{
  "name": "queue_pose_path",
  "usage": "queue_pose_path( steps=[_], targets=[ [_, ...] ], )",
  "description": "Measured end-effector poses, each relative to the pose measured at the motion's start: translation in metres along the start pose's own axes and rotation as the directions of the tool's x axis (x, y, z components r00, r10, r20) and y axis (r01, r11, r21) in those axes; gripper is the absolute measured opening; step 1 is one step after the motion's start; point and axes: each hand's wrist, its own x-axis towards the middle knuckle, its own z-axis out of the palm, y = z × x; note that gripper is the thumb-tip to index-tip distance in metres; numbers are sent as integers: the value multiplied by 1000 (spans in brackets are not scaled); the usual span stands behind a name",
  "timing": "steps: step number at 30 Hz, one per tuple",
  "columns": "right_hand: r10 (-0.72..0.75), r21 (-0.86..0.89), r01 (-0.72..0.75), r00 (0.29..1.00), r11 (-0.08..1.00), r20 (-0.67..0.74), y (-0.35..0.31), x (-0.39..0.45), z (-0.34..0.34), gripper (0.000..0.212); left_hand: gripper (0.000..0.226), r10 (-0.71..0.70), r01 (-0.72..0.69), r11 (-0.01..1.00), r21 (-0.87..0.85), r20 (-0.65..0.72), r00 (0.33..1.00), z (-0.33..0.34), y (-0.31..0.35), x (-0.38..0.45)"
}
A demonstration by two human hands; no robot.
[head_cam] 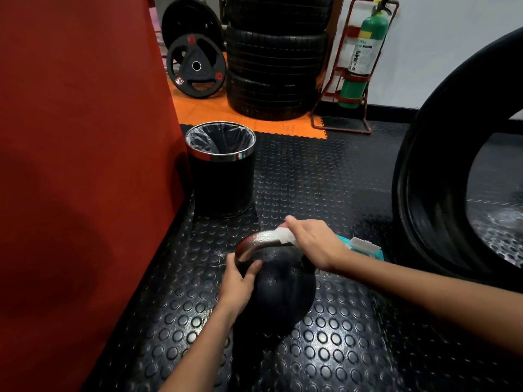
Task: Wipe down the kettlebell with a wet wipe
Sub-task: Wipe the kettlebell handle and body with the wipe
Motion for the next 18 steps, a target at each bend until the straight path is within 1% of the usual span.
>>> queue_pose_path(
  steps=[1,2,4,6,8,9,10,11,13,15,17,18],
  targets=[
    [25,68,-24,1000,997,-10,3,-1,-1,52,31,-5,5,1000,3,-1,1000,0,-1,0],
    [35,98,-32,999,995,-30,8,-1,-2,46,31,-4,4,1000,4,-4,1000,0,0,0],
    [63,105,-54,994,993,-84,15,0,0,37,32,1,-1,1000,13,-11,1000,0,0,0],
    [169,159,-147,977,976,-132,17,0,2,30,31,-4,4,1000,20,-1,1000,0,0,0],
    [275,181,-249,952,952,-137,13,3,6,32,32,-15,15,1000,18,4,1000,0,1,0],
    [297,154,-276,945,949,-134,8,5,8,35,32,-19,19,1000,15,2,1000,0,0,1],
    [272,98,-260,952,961,-142,3,6,11,37,32,-16,16,1000,10,-2,1000,0,0,1],
    [197,15,-197,967,980,-164,-1,5,14,39,32,-12,12,1000,10,-8,1000,0,0,1],
    [-23,-160,-8,981,987,-192,-6,-3,25,44,31,-1,2,1000,10,-20,1000,0,-1,1],
    [-188,-205,152,967,967,-169,-1,-16,34,52,32,0,0,1000,9,-16,1000,1,-1,1],
    [-282,-215,245,946,945,-161,14,-26,32,55,33,-5,5,1000,23,-20,1000,1,-3,1],
    [-305,-228,266,939,937,-158,22,-30,30,56,33,-5,6,1000,27,-25,1000,1,-3,2]
  ],
)
